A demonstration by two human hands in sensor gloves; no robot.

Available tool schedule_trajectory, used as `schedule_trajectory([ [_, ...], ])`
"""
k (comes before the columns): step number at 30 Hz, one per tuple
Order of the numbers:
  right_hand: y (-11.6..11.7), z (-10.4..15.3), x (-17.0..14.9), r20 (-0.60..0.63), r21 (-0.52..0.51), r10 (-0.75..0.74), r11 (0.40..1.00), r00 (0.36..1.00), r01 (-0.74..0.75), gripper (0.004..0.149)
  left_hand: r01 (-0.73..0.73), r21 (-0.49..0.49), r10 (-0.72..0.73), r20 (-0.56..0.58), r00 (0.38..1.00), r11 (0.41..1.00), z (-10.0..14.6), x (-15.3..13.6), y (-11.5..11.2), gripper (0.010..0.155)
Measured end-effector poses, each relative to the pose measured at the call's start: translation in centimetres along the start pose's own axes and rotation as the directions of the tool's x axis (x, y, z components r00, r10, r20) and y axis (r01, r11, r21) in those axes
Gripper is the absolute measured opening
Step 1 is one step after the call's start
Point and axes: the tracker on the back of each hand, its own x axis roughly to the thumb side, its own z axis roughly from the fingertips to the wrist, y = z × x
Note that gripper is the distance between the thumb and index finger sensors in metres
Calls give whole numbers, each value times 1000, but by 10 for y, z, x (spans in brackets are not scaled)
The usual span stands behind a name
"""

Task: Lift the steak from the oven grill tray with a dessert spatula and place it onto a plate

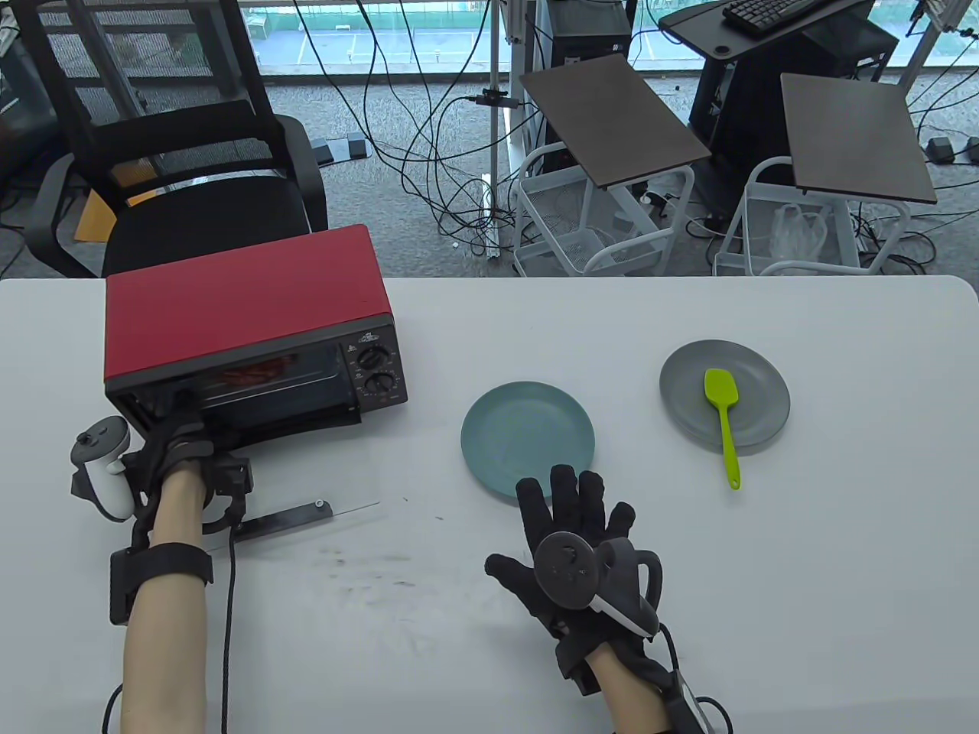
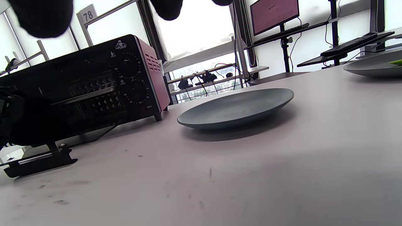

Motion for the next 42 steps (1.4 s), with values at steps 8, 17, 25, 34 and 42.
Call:
schedule_trajectory([
  [8,-1,0,-1,-6,0,-5,1000,1000,5,93,-120,-19,120,16,993,993,3,-7,-1,60],
  [17,0,0,-1,8,5,-12,1000,1000,12,93,-236,56,231,80,970,970,22,-22,-2,56],
  [25,-1,-2,-12,-48,-12,-33,999,998,33,92,-386,63,382,70,921,920,42,-35,-10,48],
  [34,0,-1,-7,-25,-6,-33,999,999,33,92,-403,45,396,116,911,914,60,-51,-7,47],
  [42,-2,1,-8,-13,-9,-38,999,999,38,92,-395,58,383,151,911,917,77,-54,-5,46],
])
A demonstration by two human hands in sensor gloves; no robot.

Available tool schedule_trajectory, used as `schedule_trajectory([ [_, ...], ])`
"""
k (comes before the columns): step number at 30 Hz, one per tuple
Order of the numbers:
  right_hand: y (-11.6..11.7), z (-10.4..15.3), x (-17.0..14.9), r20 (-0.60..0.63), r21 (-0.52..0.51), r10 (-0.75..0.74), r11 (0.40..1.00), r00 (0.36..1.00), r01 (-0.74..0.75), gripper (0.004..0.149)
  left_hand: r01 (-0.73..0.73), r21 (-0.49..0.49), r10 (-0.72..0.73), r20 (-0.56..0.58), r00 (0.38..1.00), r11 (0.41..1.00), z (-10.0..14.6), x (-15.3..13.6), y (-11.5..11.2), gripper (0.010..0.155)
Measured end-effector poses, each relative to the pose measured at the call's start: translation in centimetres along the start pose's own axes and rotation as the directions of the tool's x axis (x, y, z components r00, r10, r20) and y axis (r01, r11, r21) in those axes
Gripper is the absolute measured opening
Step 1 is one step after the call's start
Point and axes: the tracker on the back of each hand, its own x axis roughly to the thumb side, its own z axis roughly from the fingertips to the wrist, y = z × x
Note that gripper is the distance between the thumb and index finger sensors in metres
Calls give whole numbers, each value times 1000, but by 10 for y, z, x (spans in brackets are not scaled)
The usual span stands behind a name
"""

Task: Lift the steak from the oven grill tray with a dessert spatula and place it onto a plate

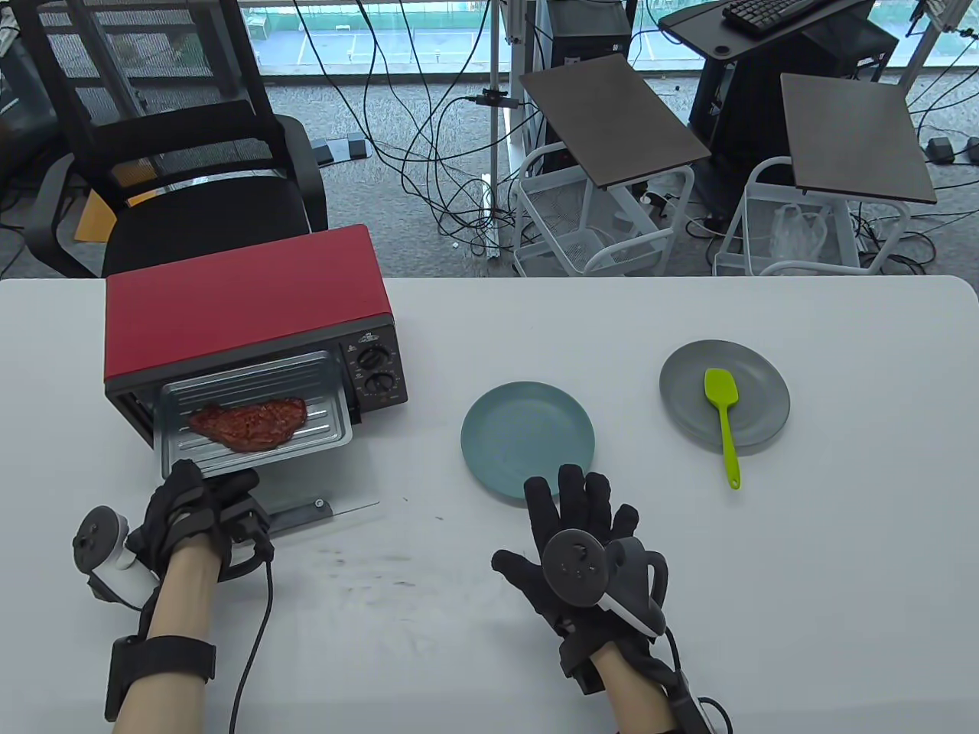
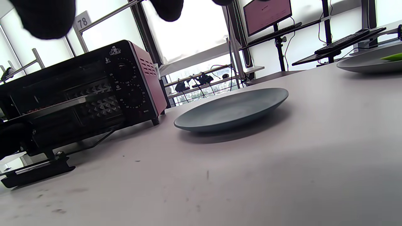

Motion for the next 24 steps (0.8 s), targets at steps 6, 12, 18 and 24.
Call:
schedule_trajectory([
  [6,-1,1,-1,0,-15,-6,1000,1000,6,92,10,-11,-10,-14,1000,1000,11,5,1,47],
  [12,-2,1,-2,1,-26,-10,1000,1000,10,92,22,-25,-23,-35,999,999,20,6,3,47],
  [18,-1,2,-2,6,-27,-12,1000,1000,12,92,32,-52,-34,-39,999,998,32,6,4,47],
  [24,-2,2,-1,9,-30,-16,999,1000,16,92,25,-64,-28,-49,998,998,45,9,4,47],
])
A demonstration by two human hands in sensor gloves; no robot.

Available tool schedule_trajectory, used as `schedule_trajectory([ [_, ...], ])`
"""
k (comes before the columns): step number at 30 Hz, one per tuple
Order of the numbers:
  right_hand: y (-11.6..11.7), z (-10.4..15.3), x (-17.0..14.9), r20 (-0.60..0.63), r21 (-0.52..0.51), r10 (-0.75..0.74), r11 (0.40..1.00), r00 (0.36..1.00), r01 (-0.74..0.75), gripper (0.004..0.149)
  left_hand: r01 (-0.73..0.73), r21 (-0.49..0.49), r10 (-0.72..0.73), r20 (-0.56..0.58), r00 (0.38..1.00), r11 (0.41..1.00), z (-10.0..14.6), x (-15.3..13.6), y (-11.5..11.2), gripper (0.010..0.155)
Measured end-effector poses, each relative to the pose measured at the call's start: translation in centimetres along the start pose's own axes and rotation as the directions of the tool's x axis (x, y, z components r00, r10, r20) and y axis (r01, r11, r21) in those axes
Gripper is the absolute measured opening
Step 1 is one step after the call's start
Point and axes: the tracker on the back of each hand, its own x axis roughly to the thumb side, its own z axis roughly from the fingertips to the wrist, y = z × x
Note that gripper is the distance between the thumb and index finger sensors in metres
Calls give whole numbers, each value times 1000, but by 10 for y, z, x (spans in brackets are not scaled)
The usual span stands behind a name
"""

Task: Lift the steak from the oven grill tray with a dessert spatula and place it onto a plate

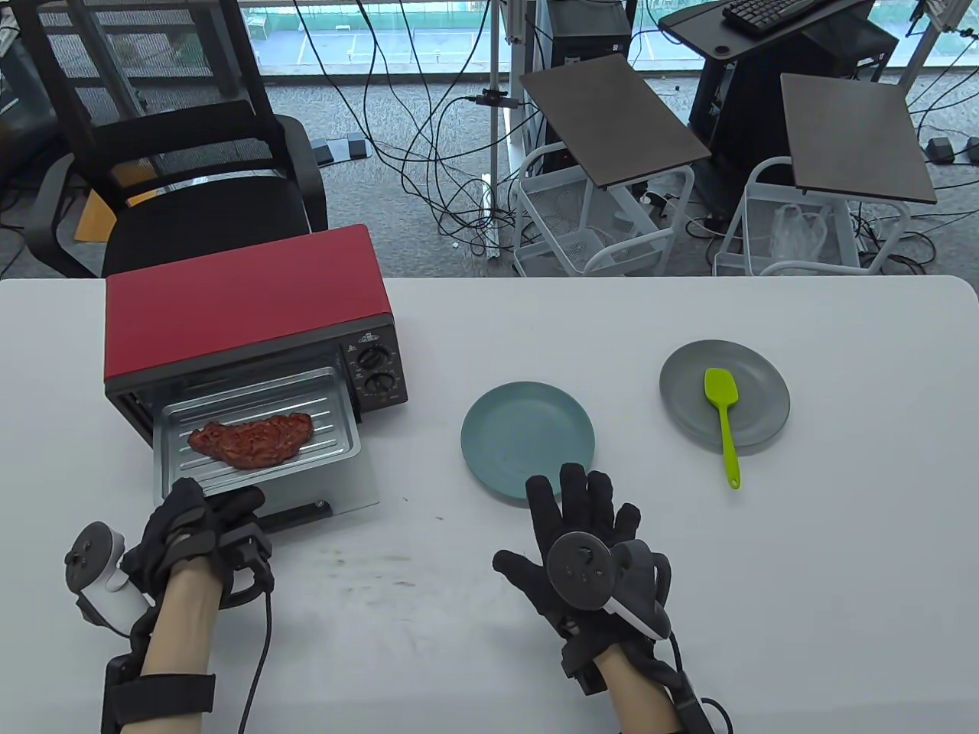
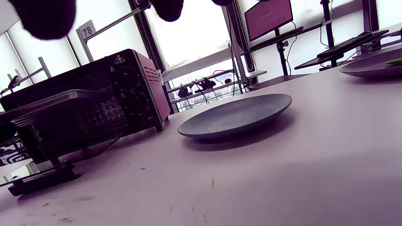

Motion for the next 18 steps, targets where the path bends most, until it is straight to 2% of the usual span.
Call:
schedule_trajectory([
  [8,0,1,0,2,-10,-6,1000,1000,6,92,-30,-34,29,-8,1000,999,20,-2,-3,47],
  [18,-1,1,-1,-8,-34,-24,999,1000,24,92,57,-135,-54,24,998,989,45,-15,-31,47],
])
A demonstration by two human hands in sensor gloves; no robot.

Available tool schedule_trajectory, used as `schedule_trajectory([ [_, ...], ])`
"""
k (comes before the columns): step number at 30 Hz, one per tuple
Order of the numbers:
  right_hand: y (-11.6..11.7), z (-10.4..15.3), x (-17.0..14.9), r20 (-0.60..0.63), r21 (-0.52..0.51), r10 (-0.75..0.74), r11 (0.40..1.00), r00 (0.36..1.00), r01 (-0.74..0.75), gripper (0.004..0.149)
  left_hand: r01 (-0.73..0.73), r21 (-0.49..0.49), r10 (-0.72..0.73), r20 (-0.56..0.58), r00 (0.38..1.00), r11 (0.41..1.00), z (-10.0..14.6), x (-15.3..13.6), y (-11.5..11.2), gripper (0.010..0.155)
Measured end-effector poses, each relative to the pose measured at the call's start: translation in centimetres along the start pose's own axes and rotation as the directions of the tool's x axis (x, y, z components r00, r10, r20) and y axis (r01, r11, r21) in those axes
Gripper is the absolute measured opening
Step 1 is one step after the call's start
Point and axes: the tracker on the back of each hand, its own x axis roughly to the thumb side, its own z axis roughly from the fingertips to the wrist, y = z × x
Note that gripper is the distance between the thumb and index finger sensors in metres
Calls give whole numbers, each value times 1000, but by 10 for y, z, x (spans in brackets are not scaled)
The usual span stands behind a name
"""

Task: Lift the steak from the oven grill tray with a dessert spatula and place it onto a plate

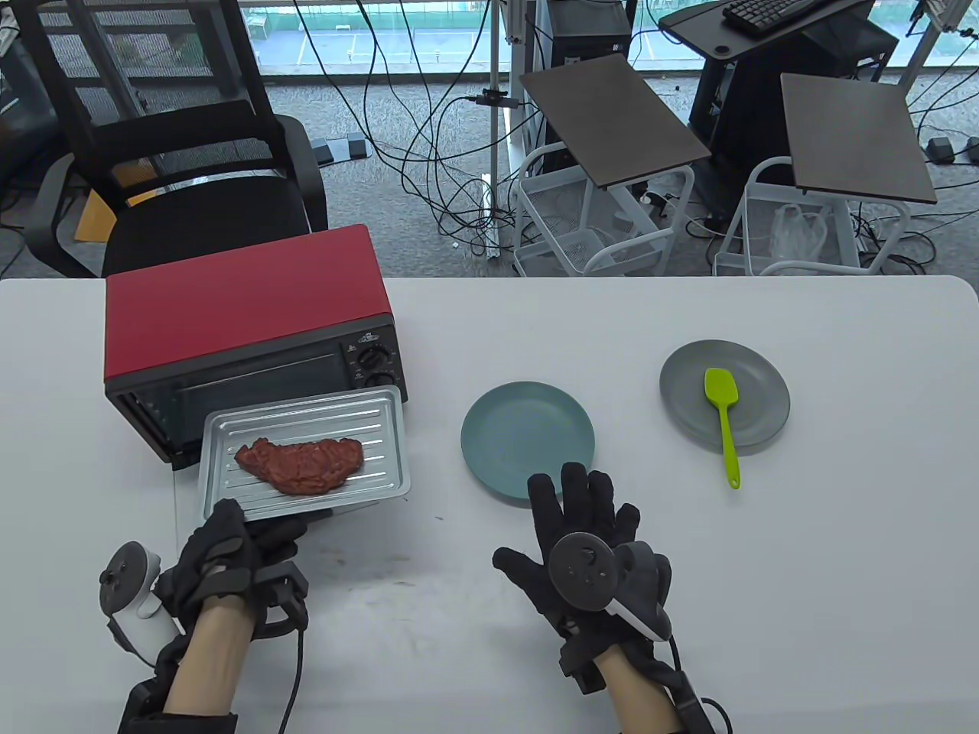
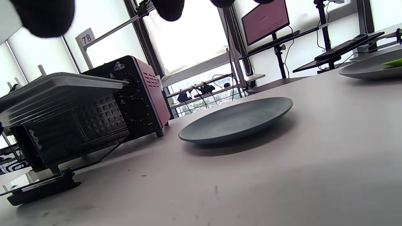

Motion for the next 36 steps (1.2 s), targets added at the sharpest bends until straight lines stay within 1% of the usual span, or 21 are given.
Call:
schedule_trajectory([
  [4,-3,1,-3,-8,-38,-33,999,999,33,92,31,-45,-30,23,999,999,4,-5,-16,47],
  [11,-14,4,-12,-34,-156,-132,980,991,125,93,70,-135,-63,60,996,988,17,-16,-43,47],
  [17,-19,6,-20,-51,-253,-216,947,975,197,94,53,-213,-46,36,998,976,25,-39,-63,47],
  [20,-17,5,-21,-67,-248,-220,948,973,198,94,53,-251,-48,27,998,966,27,-47,-71,47],
  [25,-9,2,-22,-88,-215,-225,955,970,203,95,42,-298,-28,51,998,954,30,-48,-76,47],
  [30,-2,-1,-23,-101,-185,-236,959,967,215,95,-16,-349,21,12,1000,937,31,-54,-80,47],
  [36,2,-2,-23,-113,-162,-244,961,963,225,96,-11,-387,16,10,1000,922,32,-59,-86,47],
])
